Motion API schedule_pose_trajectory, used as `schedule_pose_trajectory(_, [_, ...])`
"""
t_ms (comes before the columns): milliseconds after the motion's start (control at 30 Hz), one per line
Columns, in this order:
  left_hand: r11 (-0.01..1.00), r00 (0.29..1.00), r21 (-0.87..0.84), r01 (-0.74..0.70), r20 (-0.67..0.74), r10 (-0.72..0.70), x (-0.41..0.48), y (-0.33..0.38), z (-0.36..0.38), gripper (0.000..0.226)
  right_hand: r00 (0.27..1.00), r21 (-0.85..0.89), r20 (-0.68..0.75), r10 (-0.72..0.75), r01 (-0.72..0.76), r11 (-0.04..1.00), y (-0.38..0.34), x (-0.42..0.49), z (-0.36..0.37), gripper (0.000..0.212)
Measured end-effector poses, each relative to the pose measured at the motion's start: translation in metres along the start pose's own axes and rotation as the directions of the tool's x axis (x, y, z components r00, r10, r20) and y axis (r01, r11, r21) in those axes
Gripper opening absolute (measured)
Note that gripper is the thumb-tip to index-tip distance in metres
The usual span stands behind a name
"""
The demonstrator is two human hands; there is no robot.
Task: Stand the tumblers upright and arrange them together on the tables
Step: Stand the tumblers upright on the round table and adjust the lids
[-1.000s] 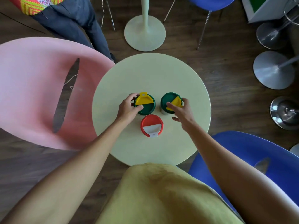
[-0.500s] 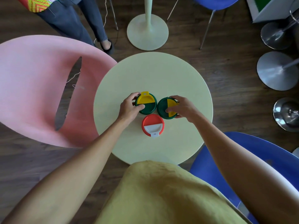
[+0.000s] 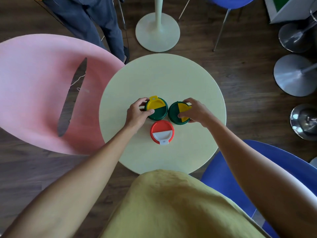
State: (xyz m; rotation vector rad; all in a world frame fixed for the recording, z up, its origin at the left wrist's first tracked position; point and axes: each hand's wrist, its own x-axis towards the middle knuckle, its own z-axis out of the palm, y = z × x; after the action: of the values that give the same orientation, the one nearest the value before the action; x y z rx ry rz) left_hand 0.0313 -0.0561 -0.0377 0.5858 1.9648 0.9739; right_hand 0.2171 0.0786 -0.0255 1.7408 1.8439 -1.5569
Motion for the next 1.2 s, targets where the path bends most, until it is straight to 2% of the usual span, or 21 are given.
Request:
schedule_pose_trajectory(433, [0.999, 1.000, 0.047, 0.009, 0.029, -0.010, -0.002, 0.000, -0.002, 0.046, 1.000, -0.098, 0.019, -0.025, 0.027, 0.995, -0.002, -0.004, 0.001, 0.064])
schedule_pose_trajectory(1200, [0.998, 0.999, 0.055, 0.013, 0.046, -0.016, -0.001, -0.001, -0.004, 0.048, 1.000, -0.036, 0.010, 0.006, -0.005, 0.999, 0.000, -0.012, 0.002, 0.060])
